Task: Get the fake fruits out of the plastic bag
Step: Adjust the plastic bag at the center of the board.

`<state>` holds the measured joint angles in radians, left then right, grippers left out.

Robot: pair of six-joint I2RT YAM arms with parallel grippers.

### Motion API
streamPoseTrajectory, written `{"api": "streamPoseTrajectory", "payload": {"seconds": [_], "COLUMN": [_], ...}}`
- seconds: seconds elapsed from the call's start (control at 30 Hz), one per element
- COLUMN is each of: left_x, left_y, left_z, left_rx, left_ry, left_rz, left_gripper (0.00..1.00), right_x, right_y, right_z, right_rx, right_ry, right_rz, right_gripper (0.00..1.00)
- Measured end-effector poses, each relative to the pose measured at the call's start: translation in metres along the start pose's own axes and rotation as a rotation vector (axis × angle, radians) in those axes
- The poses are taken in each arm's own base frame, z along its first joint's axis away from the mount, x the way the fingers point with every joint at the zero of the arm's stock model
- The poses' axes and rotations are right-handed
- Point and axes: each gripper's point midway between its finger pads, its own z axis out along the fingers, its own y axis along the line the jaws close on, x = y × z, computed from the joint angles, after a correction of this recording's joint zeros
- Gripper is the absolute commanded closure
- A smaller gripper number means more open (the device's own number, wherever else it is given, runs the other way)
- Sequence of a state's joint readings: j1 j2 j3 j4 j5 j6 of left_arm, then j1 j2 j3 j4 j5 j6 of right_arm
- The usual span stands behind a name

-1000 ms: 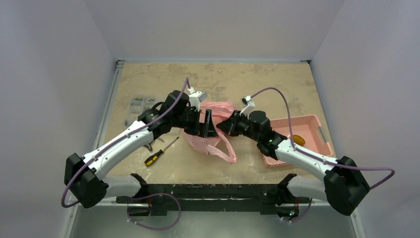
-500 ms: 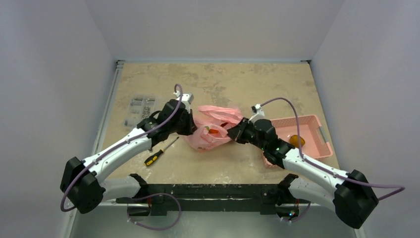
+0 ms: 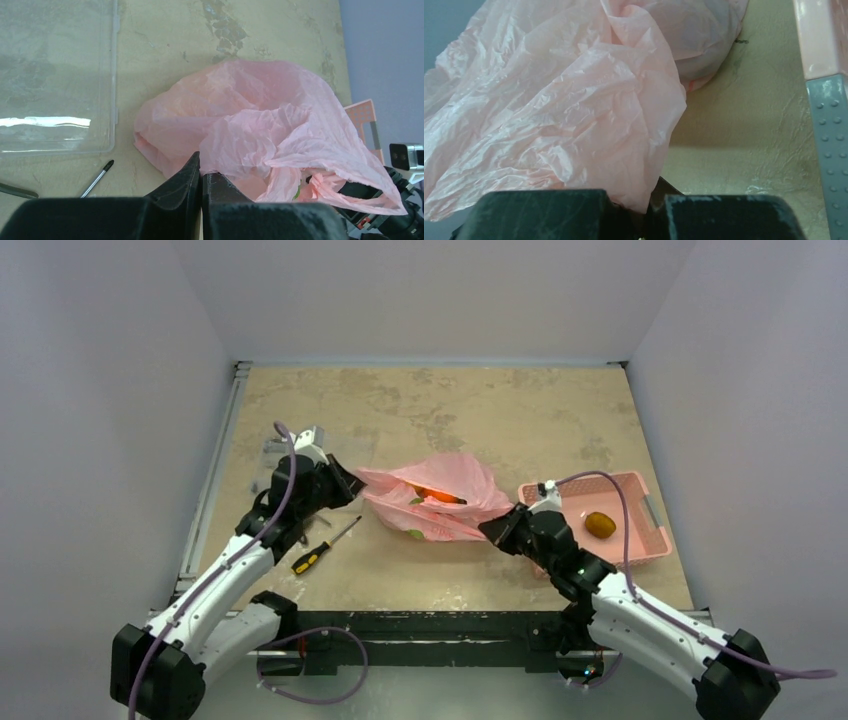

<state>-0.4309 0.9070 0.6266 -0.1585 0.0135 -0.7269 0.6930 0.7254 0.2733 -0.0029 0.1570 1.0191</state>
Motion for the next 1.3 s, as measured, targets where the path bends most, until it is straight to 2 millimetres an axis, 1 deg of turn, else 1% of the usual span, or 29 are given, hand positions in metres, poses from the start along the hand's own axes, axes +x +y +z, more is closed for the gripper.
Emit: {"api": "streamPoseTrajectory", "payload": {"seconds": [0.07,0.1,0.17,0.23,0.27,0.3,0.33,0.37,0.4,0.47,0.53,0.6,0.7,0.73,0.8,0.87,0.97,1.03,1.13,1.2,1.23,1.3], "left_x": [0.001,0.001,0.003,0.004,0.004,0.004,0.005,0.007,0.009,0.014,0.018,0.022,0.029,0.031,0.038,0.048,0.066,0.080,0.090,0.092,0.092,0.090], "left_y": [0.004,0.004,0.001,-0.007,-0.011,-0.015,-0.018,-0.020,-0.023,-0.027,-0.032,-0.035,-0.045,-0.048,-0.058,-0.064,-0.065,-0.058,-0.052,-0.049,-0.048,-0.044], "left_z": [0.000,0.001,0.003,0.005,0.005,0.004,0.002,-0.001,-0.004,-0.010,-0.016,-0.024,-0.037,-0.041,-0.049,-0.053,-0.050,-0.039,-0.030,-0.025,-0.023,-0.019], "left_rx": [0.025,0.044,0.081,0.125,0.145,0.161,0.176,0.188,0.206,0.229,0.249,0.255,0.280,0.291,0.317,0.326,0.300,0.246,0.196,0.168,0.160,0.136], "left_ry": [0.033,0.052,0.101,0.164,0.188,0.208,0.225,0.239,0.256,0.284,0.306,0.326,0.344,0.348,0.357,0.380,0.426,0.459,0.480,0.472,0.467,0.449], "left_rz": [-0.039,-0.051,-0.055,-0.043,-0.038,-0.032,-0.028,-0.027,-0.030,-0.041,-0.051,-0.063,-0.060,-0.059,-0.053,-0.059,-0.084,-0.119,-0.140,-0.151,-0.151,-0.146], "left_gripper": [1.00,1.00,1.00,1.00,0.97,0.91,0.82,0.71,0.62,0.49,0.41,0.35,0.25,0.21,0.17,0.14,0.13,0.14,0.23,0.32,0.38,0.55], "right_x": [0.001,0.000,-0.003,-0.003,-0.002,-0.001,-0.001,-0.001,-0.002,-0.005,-0.009,-0.014,-0.021,-0.023,-0.027,-0.029,-0.031,-0.033,-0.035,-0.038,-0.039,-0.041], "right_y": [0.003,0.005,0.009,0.005,0.003,0.001,0.002,0.002,0.004,0.011,0.019,0.027,0.035,0.037,0.041,0.044,0.046,0.048,0.051,0.054,0.054,0.050], "right_z": [-0.004,-0.005,-0.008,-0.008,-0.008,-0.008,-0.008,-0.007,-0.008,-0.009,-0.013,-0.018,-0.025,-0.028,-0.032,-0.034,-0.036,-0.035,-0.031,-0.024,-0.019,-0.009], "right_rx": [-0.032,-0.043,-0.067,-0.060,-0.052,-0.041,-0.033,-0.025,-0.017,-0.027,-0.041,-0.057,-0.071,-0.074,-0.082,-0.089,-0.099,-0.104,-0.104,-0.105,-0.098,-0.063], "right_ry": [0.001,-0.003,-0.018,-0.012,-0.003,0.015,0.029,0.042,0.057,0.069,0.073,0.075,0.070,0.067,0.063,0.059,0.050,0.040,0.025,0.012,0.004,-0.006], "right_rz": [-0.004,-0.010,-0.046,-0.122,-0.155,-0.197,-0.236,-0.262,-0.299,-0.337,-0.372,-0.399,-0.437,-0.453,-0.478,-0.491,-0.496,-0.494,-0.489,-0.486,-0.481,-0.471], "right_gripper": [1.00,0.97,0.86,0.72,0.68,0.61,0.55,0.49,0.44,0.31,0.22,0.13,0.05,0.04,0.01,0.01,0.01,0.01,0.01,0.07,0.12,0.33]}}
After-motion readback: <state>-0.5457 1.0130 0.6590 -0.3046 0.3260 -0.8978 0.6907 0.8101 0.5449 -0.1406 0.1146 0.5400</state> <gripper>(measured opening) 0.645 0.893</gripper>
